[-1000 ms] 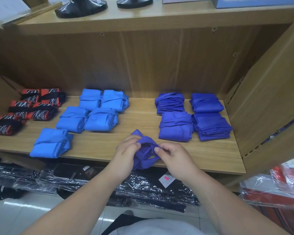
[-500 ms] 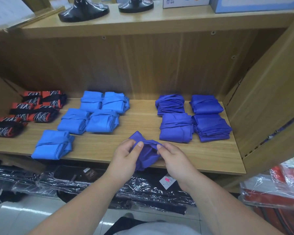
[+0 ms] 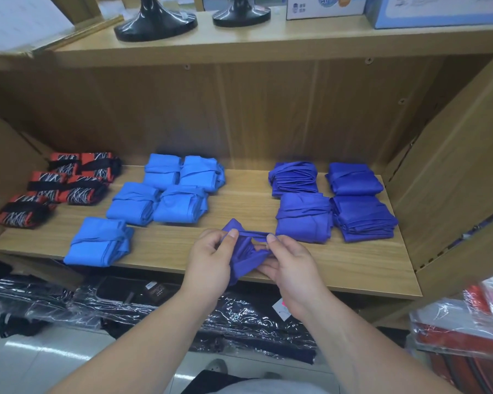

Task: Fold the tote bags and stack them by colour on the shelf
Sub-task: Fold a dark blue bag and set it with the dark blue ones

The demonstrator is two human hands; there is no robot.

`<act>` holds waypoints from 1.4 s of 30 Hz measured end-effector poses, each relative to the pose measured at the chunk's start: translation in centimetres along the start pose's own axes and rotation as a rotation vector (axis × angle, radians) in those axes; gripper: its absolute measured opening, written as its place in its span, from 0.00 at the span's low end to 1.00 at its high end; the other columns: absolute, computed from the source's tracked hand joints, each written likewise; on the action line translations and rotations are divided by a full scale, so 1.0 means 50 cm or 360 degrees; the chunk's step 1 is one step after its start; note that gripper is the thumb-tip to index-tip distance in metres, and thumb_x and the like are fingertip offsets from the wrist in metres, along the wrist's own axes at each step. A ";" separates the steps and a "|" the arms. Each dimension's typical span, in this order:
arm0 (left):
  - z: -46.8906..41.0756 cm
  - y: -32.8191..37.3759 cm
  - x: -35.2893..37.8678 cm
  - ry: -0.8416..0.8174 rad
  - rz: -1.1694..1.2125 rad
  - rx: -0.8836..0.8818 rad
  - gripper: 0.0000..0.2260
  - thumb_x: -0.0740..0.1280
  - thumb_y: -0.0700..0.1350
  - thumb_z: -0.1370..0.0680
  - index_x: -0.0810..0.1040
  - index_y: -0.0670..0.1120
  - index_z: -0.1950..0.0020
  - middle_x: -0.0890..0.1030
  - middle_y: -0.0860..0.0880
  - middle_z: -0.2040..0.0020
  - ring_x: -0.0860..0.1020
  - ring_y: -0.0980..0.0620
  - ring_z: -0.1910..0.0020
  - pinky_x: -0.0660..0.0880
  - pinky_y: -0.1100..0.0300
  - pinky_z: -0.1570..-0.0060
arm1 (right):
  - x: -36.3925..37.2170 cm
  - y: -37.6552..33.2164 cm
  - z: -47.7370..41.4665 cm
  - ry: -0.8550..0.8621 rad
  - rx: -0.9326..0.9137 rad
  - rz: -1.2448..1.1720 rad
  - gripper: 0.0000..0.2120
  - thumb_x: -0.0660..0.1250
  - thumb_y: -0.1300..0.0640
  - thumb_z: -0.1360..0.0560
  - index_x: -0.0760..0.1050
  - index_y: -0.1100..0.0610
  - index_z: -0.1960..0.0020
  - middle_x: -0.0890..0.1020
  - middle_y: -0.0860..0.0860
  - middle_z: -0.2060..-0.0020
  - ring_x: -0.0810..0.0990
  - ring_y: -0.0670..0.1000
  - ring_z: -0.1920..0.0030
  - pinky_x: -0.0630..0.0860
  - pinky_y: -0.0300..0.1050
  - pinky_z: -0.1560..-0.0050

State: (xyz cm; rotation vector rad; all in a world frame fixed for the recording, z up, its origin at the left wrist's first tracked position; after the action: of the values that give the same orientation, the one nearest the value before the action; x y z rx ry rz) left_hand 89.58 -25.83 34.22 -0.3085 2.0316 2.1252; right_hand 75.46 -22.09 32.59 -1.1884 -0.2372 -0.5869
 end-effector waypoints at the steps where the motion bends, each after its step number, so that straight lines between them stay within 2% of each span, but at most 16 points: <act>1: 0.000 -0.001 -0.002 -0.0007 0.0049 -0.0031 0.17 0.65 0.47 0.17 0.78 0.41 0.63 0.78 0.42 0.59 0.74 0.54 0.63 0.69 0.57 0.57 | 0.005 0.000 -0.003 -0.0018 -0.0009 -0.0031 0.08 0.61 0.60 0.16 0.74 0.60 0.53 0.85 0.64 0.50 0.85 0.61 0.47 0.80 0.58 0.39; 5: 0.006 0.000 -0.013 0.0018 0.0287 -0.0136 0.16 0.65 0.49 0.17 0.80 0.42 0.60 0.81 0.37 0.59 0.74 0.49 0.63 0.70 0.51 0.57 | 0.025 0.003 -0.012 -0.0062 0.0020 -0.0170 0.08 0.61 0.61 0.17 0.73 0.60 0.54 0.84 0.62 0.54 0.84 0.60 0.49 0.80 0.58 0.40; 8: 0.011 0.003 -0.015 0.0079 0.0421 -0.0175 0.15 0.65 0.47 0.17 0.80 0.40 0.60 0.80 0.43 0.63 0.74 0.50 0.65 0.72 0.57 0.63 | 0.032 0.008 -0.017 -0.0104 0.0036 -0.0214 0.07 0.62 0.62 0.17 0.73 0.60 0.54 0.84 0.62 0.51 0.83 0.61 0.46 0.78 0.59 0.37; 11: 0.016 0.011 -0.017 0.0093 0.0503 -0.0197 0.19 0.64 0.45 0.16 0.80 0.50 0.67 0.81 0.47 0.66 0.76 0.54 0.68 0.73 0.65 0.67 | 0.035 0.011 -0.018 -0.0138 0.0051 -0.0232 0.06 0.62 0.62 0.18 0.72 0.60 0.54 0.84 0.61 0.54 0.83 0.59 0.48 0.81 0.54 0.43; 13: 0.017 0.014 -0.020 0.0090 0.0530 -0.0188 0.18 0.63 0.44 0.16 0.80 0.50 0.66 0.82 0.47 0.65 0.77 0.54 0.66 0.74 0.65 0.66 | 0.034 0.013 -0.019 -0.0142 0.0055 -0.0233 0.07 0.62 0.62 0.18 0.71 0.60 0.55 0.84 0.57 0.59 0.83 0.56 0.54 0.82 0.50 0.47; 16: 0.024 0.013 -0.018 0.0086 0.0546 -0.0166 0.13 0.63 0.44 0.16 0.79 0.43 0.59 0.83 0.46 0.63 0.78 0.52 0.64 0.75 0.63 0.63 | 0.033 0.019 -0.023 -0.0120 0.0018 -0.0187 0.05 0.63 0.62 0.18 0.72 0.62 0.52 0.84 0.60 0.54 0.84 0.56 0.52 0.82 0.49 0.47; 19: 0.030 0.014 -0.011 0.0098 0.0614 -0.0171 0.12 0.62 0.45 0.16 0.77 0.39 0.54 0.83 0.42 0.59 0.78 0.48 0.60 0.75 0.54 0.57 | 0.040 0.024 -0.026 -0.0054 -0.0051 -0.0120 0.09 0.63 0.61 0.18 0.75 0.66 0.44 0.83 0.61 0.52 0.81 0.56 0.50 0.80 0.47 0.48; 23: 0.026 0.013 -0.015 0.0076 0.0639 -0.0214 0.10 0.62 0.43 0.16 0.79 0.42 0.54 0.84 0.44 0.59 0.79 0.49 0.61 0.76 0.56 0.57 | 0.045 0.027 -0.034 0.0037 -0.0067 -0.0004 0.14 0.62 0.58 0.17 0.75 0.72 0.43 0.83 0.61 0.52 0.80 0.57 0.50 0.78 0.51 0.46; 27: 0.034 0.013 -0.008 -0.0032 0.0578 -0.0218 0.07 0.63 0.40 0.17 0.79 0.39 0.51 0.84 0.46 0.59 0.80 0.54 0.62 0.76 0.65 0.61 | 0.049 0.026 -0.040 0.0165 -0.0043 0.0041 0.10 0.62 0.55 0.16 0.77 0.60 0.49 0.84 0.58 0.54 0.79 0.56 0.52 0.75 0.56 0.43; 31: 0.034 0.017 -0.007 0.0001 0.0722 -0.0373 0.09 0.63 0.44 0.17 0.78 0.41 0.53 0.84 0.43 0.58 0.80 0.51 0.61 0.78 0.60 0.60 | 0.059 0.033 -0.037 0.0086 -0.0009 -0.0054 0.09 0.63 0.53 0.17 0.76 0.58 0.49 0.83 0.61 0.53 0.79 0.59 0.51 0.75 0.59 0.47; 34: 0.029 0.029 -0.009 0.0008 0.0866 -0.0495 0.09 0.65 0.44 0.17 0.80 0.39 0.49 0.85 0.42 0.56 0.83 0.49 0.58 0.79 0.57 0.57 | 0.066 0.026 -0.035 0.0024 -0.0166 0.0009 0.11 0.66 0.51 0.20 0.75 0.59 0.51 0.82 0.66 0.51 0.79 0.59 0.50 0.74 0.67 0.41; 38: 0.021 0.044 -0.012 -0.0037 0.0707 -0.0464 0.09 0.65 0.44 0.17 0.80 0.40 0.47 0.86 0.42 0.53 0.83 0.50 0.56 0.80 0.61 0.58 | 0.061 0.004 -0.027 -0.0027 -0.0575 0.0243 0.07 0.64 0.60 0.17 0.73 0.59 0.54 0.85 0.53 0.50 0.82 0.53 0.48 0.76 0.58 0.39; 40: 0.022 0.050 -0.009 -0.0103 0.0683 -0.0446 0.08 0.63 0.45 0.16 0.80 0.44 0.48 0.86 0.42 0.52 0.84 0.53 0.57 0.80 0.61 0.59 | 0.056 -0.001 -0.022 -0.0064 -0.0682 0.0353 0.06 0.64 0.60 0.18 0.74 0.57 0.54 0.86 0.46 0.48 0.82 0.47 0.46 0.77 0.50 0.39; 42: 0.025 0.056 -0.002 -0.0179 0.0711 -0.0482 0.07 0.62 0.45 0.16 0.78 0.47 0.50 0.87 0.47 0.55 0.84 0.55 0.60 0.80 0.62 0.62 | 0.047 -0.001 -0.019 -0.0085 -0.0756 0.0444 0.07 0.64 0.58 0.18 0.73 0.58 0.54 0.85 0.45 0.45 0.82 0.46 0.43 0.76 0.47 0.38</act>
State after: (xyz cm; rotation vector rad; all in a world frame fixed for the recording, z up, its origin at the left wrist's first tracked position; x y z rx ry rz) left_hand 88.89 -24.68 37.01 0.2482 1.8431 2.6462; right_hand 77.27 -23.69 33.39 -1.6649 0.0301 -0.3738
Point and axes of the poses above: each hand's wrist, its own z-axis away from the middle knuckle, its own x-axis out of the palm, y = z × x, the point moved 3 cm from there along -z, towards the middle knuckle
